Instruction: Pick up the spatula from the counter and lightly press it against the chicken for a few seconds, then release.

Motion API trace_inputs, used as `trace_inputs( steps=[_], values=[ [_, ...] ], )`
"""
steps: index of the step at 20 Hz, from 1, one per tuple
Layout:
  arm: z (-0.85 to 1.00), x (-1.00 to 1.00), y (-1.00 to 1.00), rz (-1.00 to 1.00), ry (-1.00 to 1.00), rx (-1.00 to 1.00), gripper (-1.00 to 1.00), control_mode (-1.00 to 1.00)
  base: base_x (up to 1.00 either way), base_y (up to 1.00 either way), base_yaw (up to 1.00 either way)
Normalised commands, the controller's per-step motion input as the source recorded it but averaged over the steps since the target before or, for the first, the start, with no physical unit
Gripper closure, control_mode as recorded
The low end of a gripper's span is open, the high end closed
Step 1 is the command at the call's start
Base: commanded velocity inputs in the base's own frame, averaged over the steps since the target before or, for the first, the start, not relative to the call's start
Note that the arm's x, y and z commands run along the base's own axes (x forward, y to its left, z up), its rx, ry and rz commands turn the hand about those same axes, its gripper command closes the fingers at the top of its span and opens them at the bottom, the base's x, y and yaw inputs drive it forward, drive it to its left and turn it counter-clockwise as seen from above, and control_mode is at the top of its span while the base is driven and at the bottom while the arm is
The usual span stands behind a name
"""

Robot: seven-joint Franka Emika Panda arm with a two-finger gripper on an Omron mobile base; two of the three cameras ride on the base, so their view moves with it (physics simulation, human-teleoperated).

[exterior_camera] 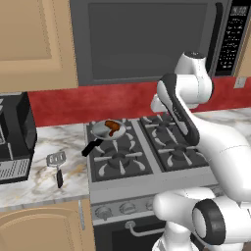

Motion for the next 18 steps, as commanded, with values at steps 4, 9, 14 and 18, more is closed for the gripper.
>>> trace_inputs(
  steps=[4,9,14,18],
  values=[
    [0.00,-0.15,0.01,0.00,0.00,0.01,-1.00,-1.00,0.00,0.00,0.00],
    [0.00,-0.63,0.25,0.00,-0.04,0.01,-1.00,-1.00,0.00,0.00,0.00],
    [0.00,-0.85,0.50,0.00,-0.21,-0.01,-1.00,-1.00,0.00,0.00,0.00],
    [0.00,-0.70,0.53,0.00,-0.34,-0.15,-1.00,-1.00,0.00,0.00,0.00]
  ],
)
